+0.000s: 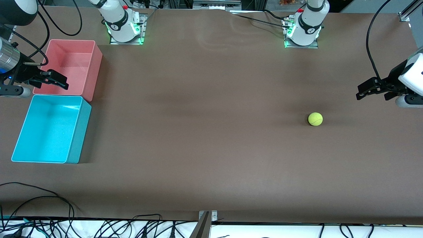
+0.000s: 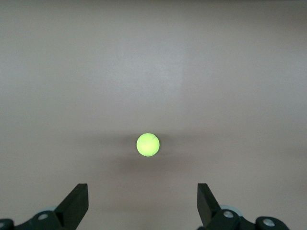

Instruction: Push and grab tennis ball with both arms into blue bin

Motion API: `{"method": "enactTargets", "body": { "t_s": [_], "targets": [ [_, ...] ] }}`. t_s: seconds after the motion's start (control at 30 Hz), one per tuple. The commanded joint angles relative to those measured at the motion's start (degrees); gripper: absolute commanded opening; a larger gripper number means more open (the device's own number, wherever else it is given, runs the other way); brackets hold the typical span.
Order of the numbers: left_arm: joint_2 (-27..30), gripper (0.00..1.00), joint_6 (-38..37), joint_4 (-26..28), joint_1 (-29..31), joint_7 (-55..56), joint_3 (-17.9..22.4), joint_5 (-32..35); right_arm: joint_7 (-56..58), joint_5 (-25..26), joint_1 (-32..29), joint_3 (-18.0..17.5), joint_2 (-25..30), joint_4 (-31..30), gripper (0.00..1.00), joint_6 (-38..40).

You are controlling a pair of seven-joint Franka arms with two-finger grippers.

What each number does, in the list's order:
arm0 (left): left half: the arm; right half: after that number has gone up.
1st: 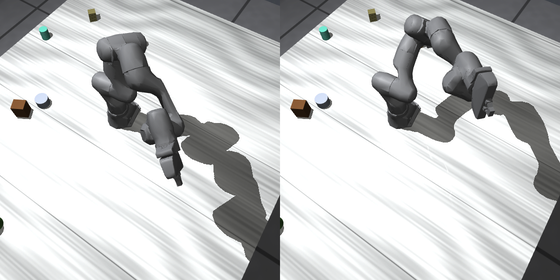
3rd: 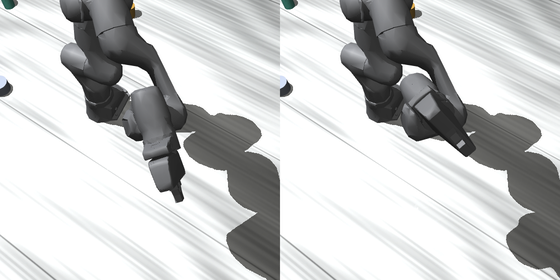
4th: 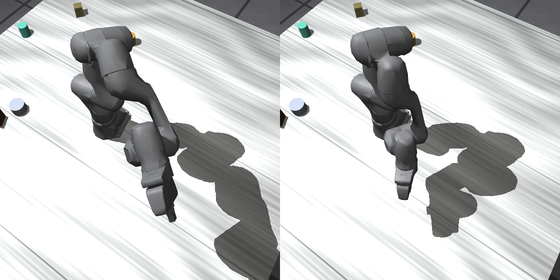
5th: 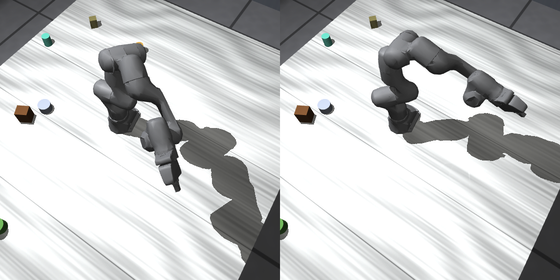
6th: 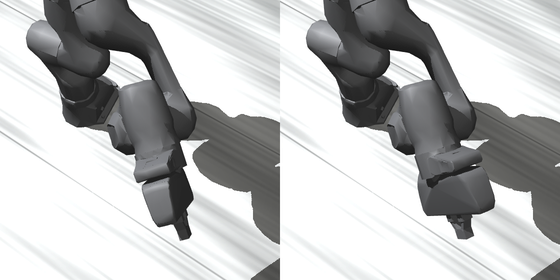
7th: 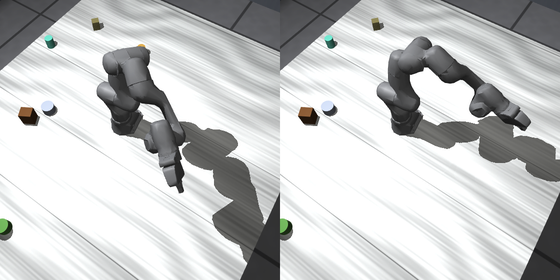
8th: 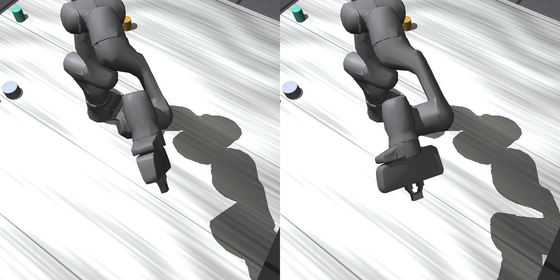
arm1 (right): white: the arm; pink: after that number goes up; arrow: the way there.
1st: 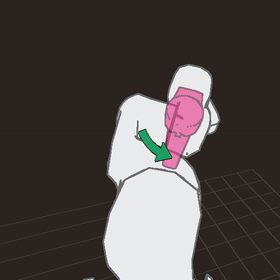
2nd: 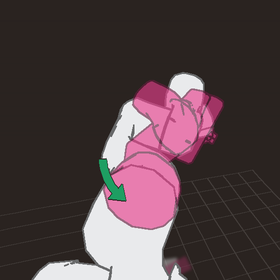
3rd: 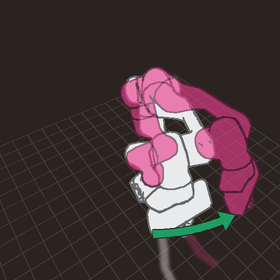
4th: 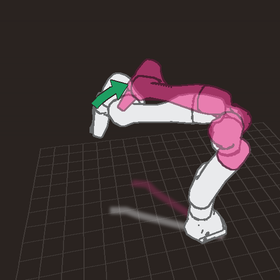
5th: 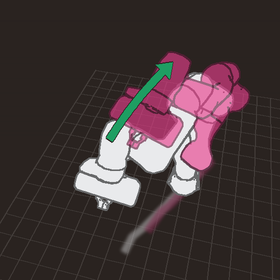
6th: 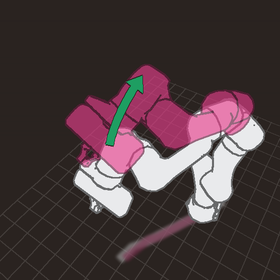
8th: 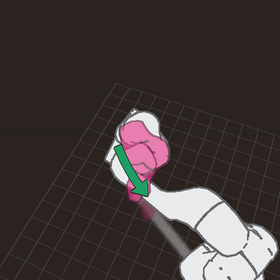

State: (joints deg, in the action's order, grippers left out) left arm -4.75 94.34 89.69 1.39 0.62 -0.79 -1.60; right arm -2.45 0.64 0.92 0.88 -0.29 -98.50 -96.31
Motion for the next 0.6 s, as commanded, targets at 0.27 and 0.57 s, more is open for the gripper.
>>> {"method": "enactTargets", "body": {
  "t_s": [0.27, 0.57],
  "targets": [
    [1.06, 1.0, -0.39, 0.93, -0.24, -1.06, -0.18, 4.15, 0.87, -0.38, -0.39, -0.18, -0.59, 1.73, 1.0, 1.13],
    [1.06, 1.0, -0.48, 0.92, -0.24, -1.14, -0.18, 4.15, 0.87, -0.47, -0.39, -0.18, -0.59, 1.64, 1.0, 1.04]
  ]
}}
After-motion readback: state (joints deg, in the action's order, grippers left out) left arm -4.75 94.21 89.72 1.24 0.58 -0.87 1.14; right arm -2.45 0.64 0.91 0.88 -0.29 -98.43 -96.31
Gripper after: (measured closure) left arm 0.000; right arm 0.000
